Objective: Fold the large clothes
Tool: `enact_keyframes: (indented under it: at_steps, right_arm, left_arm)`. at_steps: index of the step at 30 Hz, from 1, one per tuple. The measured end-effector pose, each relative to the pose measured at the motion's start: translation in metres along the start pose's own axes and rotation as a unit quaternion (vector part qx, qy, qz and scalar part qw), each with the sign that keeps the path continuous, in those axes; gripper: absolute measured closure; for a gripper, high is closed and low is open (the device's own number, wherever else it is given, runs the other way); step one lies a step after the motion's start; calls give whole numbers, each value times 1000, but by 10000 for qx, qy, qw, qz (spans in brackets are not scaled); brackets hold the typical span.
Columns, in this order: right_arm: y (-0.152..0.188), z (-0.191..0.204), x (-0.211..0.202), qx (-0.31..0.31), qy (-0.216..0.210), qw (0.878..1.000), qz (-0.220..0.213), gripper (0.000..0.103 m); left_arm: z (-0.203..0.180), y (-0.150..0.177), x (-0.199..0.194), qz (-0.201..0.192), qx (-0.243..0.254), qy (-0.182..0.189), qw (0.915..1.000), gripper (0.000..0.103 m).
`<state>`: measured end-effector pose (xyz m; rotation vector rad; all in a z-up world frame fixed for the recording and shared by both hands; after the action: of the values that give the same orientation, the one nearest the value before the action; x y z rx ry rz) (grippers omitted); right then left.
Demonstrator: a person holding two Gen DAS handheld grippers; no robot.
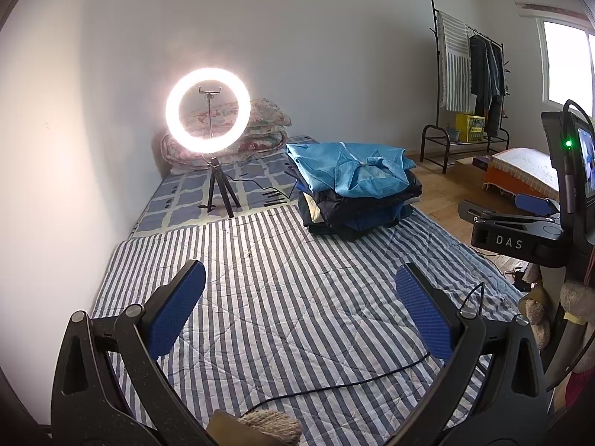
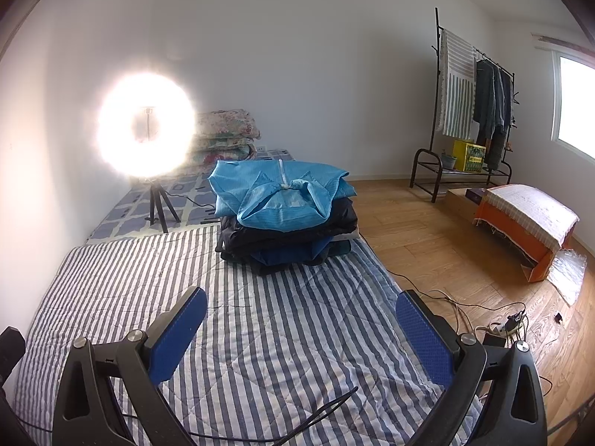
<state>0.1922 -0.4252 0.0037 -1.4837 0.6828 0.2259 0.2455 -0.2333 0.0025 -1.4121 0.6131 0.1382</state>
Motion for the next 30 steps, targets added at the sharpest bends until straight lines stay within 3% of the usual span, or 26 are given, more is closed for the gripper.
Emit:
enact_keyframes:
  at_steps: [30]
  right_arm:
    - [2, 0, 1, 33, -27, 10000, 25, 0]
  left_arm:
    - [-5, 2, -8, -96, 82, -32, 9999, 0]
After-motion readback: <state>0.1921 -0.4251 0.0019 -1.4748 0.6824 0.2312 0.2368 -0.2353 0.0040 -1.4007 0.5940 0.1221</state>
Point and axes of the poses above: each gripper's, at about its wrist camera, not at the fingertips, and x roughly the way its jaws point, z to its left, y to its underside, the point moved 1 cm from there along x, roughly the way its jaws point, and after that the axes turned 2 degrees about -x, right-handed, at the moved point
